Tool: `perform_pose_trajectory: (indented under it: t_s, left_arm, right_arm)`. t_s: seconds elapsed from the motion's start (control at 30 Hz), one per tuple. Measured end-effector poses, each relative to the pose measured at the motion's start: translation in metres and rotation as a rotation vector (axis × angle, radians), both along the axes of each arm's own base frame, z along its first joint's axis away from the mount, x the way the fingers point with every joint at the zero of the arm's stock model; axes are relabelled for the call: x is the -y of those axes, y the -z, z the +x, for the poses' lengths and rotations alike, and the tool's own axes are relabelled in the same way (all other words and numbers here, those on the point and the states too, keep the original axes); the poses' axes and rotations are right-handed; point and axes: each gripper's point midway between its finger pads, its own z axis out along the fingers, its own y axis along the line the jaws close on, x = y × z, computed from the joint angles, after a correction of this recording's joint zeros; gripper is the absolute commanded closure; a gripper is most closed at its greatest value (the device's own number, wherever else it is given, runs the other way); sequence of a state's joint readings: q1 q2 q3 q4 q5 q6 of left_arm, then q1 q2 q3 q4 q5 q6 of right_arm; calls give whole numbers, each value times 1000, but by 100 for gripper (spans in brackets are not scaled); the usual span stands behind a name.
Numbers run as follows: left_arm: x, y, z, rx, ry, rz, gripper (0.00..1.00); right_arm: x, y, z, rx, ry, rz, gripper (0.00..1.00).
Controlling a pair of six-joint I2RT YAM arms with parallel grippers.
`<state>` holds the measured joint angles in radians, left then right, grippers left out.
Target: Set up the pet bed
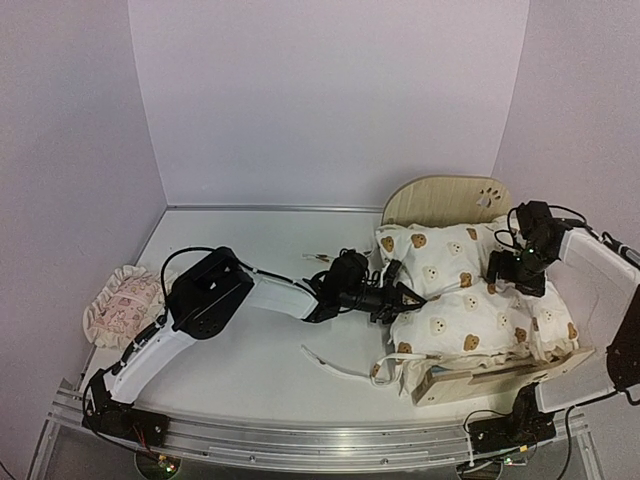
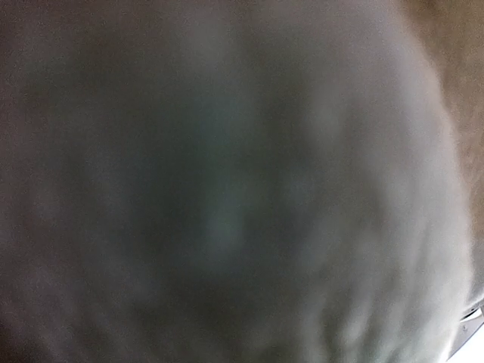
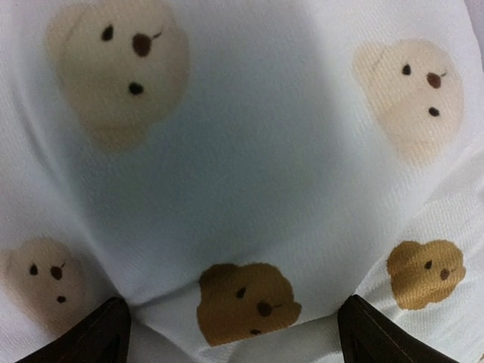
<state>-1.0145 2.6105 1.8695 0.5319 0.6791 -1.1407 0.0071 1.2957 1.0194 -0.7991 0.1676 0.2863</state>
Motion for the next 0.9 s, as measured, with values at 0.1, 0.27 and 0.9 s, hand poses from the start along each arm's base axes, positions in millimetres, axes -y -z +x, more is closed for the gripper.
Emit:
perform_pose_trajectory:
  t_s: [0.1,0.27,0.9]
  left_arm:
    - [-9,0,-4,9,-13,6,83]
    - [-35,2,-12,11,-35,26,85]
    - [-168,7,-35,0,-299,288,45]
  right_arm:
    - [-5,4,-2,-10,-9,31,8]
    - [-17,10,-6,-26,-28,89,9]
    - [-124,6,25,-50,-287,99,5]
